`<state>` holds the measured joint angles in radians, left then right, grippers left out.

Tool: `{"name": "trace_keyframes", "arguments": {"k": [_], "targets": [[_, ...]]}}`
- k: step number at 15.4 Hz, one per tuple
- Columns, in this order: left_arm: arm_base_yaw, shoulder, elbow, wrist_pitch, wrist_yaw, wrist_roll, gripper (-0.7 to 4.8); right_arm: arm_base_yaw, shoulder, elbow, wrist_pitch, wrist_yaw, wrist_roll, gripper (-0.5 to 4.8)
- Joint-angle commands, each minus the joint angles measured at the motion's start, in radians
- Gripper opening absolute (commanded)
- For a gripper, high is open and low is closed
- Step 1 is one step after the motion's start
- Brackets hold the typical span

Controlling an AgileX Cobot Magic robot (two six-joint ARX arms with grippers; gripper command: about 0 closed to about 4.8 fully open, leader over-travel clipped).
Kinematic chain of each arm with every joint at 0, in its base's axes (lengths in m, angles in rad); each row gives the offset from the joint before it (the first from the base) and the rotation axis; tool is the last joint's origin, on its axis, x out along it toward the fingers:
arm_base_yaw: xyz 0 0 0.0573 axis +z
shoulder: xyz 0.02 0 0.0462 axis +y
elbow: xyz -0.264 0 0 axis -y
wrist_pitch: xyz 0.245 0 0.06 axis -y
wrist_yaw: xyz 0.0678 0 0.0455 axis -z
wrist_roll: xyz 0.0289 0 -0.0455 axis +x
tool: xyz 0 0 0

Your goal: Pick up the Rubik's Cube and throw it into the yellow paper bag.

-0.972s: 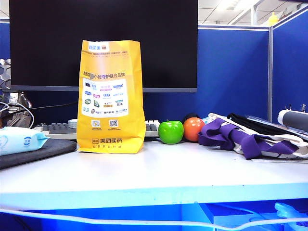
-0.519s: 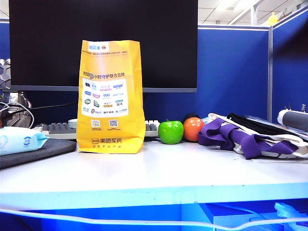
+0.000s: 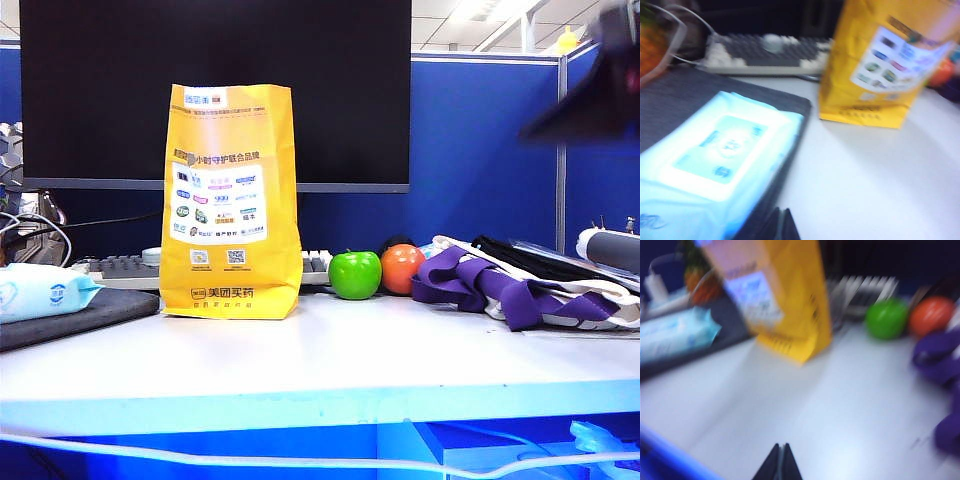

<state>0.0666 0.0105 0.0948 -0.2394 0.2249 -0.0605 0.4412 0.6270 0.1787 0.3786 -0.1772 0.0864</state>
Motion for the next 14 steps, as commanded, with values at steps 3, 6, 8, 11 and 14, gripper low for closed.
{"name": "trace_keyframes", "arguments": {"k": [3, 6, 8, 11, 14], "targets": [[0.0, 0.0, 0.004, 0.072, 0.024, -0.005, -0.04, 0.002, -0.27, 0.004, -0.006, 0.137, -0.03, -0.06], [0.0, 0.0, 0.004, 0.071, 0.027, -0.008, -0.02, 0.002, -0.457, -0.021, -0.198, 0.204, -0.063, -0.06], [0.0, 0.0, 0.004, 0.083, 0.028, -0.026, -0.02, 0.002, -0.584, -0.065, -0.289, 0.203, -0.06, -0.06], [0.0, -0.004, 0.004, 0.132, 0.095, -0.026, 0.05, 0.001, -0.62, -0.128, -0.36, 0.172, -0.026, -0.06], [0.0, -0.004, 0.004, 0.135, 0.093, -0.035, 0.26, 0.001, -0.621, -0.171, -0.362, 0.149, -0.007, -0.06]]}}
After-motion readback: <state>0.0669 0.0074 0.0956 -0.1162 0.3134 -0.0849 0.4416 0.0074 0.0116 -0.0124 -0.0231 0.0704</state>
